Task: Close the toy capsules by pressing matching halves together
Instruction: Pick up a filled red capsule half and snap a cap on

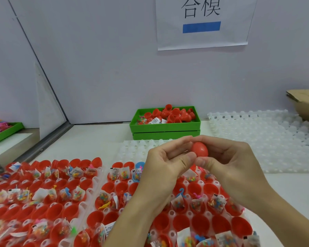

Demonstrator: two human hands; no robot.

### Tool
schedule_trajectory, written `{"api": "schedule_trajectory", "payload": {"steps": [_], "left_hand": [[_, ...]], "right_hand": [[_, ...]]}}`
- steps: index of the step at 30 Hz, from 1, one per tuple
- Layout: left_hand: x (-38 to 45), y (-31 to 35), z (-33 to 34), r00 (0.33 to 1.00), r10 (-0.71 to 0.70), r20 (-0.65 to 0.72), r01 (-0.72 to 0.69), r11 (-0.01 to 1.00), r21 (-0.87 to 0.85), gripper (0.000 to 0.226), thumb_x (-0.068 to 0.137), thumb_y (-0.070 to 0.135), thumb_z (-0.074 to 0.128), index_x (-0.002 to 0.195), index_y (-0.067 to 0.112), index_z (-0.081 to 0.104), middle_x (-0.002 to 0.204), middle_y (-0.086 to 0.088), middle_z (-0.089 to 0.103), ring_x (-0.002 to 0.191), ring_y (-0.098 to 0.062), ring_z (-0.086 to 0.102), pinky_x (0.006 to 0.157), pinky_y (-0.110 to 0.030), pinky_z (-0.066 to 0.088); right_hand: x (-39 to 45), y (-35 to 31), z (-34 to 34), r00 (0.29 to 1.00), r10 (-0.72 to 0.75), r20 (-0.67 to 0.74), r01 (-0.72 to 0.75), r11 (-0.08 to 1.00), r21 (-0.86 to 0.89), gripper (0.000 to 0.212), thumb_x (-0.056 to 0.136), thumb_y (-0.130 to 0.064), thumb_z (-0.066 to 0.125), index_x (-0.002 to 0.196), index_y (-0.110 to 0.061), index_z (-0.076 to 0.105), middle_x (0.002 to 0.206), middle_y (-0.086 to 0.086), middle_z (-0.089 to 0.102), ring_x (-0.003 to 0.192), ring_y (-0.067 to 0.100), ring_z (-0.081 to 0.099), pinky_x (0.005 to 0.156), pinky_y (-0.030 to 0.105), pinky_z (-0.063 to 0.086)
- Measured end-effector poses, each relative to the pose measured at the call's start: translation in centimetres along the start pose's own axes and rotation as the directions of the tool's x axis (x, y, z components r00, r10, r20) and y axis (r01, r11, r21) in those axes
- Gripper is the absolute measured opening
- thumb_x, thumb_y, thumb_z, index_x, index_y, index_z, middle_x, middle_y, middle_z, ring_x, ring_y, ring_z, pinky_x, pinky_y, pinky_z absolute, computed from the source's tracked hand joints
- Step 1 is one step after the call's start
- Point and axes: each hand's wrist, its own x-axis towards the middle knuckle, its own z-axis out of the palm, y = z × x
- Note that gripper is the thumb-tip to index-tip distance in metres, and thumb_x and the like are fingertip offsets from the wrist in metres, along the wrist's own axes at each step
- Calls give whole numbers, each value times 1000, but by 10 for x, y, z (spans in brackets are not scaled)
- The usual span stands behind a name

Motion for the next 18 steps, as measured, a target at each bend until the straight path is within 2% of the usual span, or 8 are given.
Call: {"api": "schedule_trajectory", "payload": {"steps": [4, 6, 9, 11, 13, 15, 16, 18], "left_hand": [[-1, 6, 1, 993, -86, 77, 93, 990, -102, 36, 86, 14, 69, 120, 5, 66, 113, -16, 71, 103, -27, 70, 91, -42, 57], [-1, 5, 3, 987, -111, 120, 130, 977, -168, 36, 88, 20, 68, 116, -2, 67, 106, -17, 72, 94, -26, 70, 85, -37, 58], [-1, 4, 3, 990, -103, 98, 120, 976, -180, 34, 87, 21, 70, 111, -3, 69, 102, -20, 73, 90, -26, 72, 79, -33, 58], [0, 4, 3, 997, -63, 36, 68, 987, -146, 30, 81, 21, 71, 105, 5, 73, 99, -17, 74, 90, -26, 73, 77, -32, 59], [1, 3, 2, 995, 29, -96, -27, 999, 25, 20, 76, 24, 77, 95, 17, 77, 92, -4, 76, 88, -19, 73, 77, -30, 59], [1, 2, 1, 960, 182, -215, -114, 949, 294, 17, 75, 24, 82, 90, 23, 74, 86, 9, 75, 84, -8, 71, 74, -19, 57], [1, 3, 2, 940, 249, -233, -150, 915, 375, 17, 76, 23, 83, 89, 24, 72, 84, 12, 74, 83, -5, 70, 71, -14, 54], [0, 3, 3, 924, 311, -224, -193, 882, 431, 18, 77, 21, 83, 89, 26, 70, 83, 14, 72, 83, -4, 69, 69, -11, 52]], "right_hand": [[2, 4, -7, 998, -18, -54, 6, 975, -223, 45, 71, -20, 82, 110, -40, 71, 104, -14, 74, 101, 15, 68, 85, 39, 56], [1, 7, -10, 1000, -18, -22, 10, 951, -309, 52, 73, -14, 83, 115, -40, 69, 108, -16, 72, 105, 14, 66, 88, 42, 54], [-1, 9, -9, 998, -46, 49, 60, 944, -323, 65, 74, -3, 82, 122, -43, 65, 113, -21, 70, 109, 9, 64, 92, 31, 53], [-1, 11, -8, 995, -58, 85, 83, 942, -324, 76, 74, -4, 83, 131, -46, 57, 123, -29, 63, 118, 0, 58, 95, 21, 49], [0, 12, -8, 995, -44, 86, 70, 942, -329, 84, 74, -8, 83, 139, -47, 47, 133, -33, 54, 125, -5, 51, 94, 15, 49], [1, 14, -9, 999, -40, 37, 50, 941, -336, 79, 77, -10, 81, 140, -43, 47, 134, -32, 54, 123, -6, 53, 90, 15, 51], [2, 15, -10, 999, -41, 8, 41, 940, -338, 75, 78, -10, 80, 139, -41, 49, 131, -31, 56, 120, -6, 55, 89, 15, 52], [3, 16, -10, 999, -35, -30, 23, 941, -337, 64, 80, -10, 77, 134, -38, 55, 125, -26, 62, 115, -5, 59, 87, 19, 55]]}}
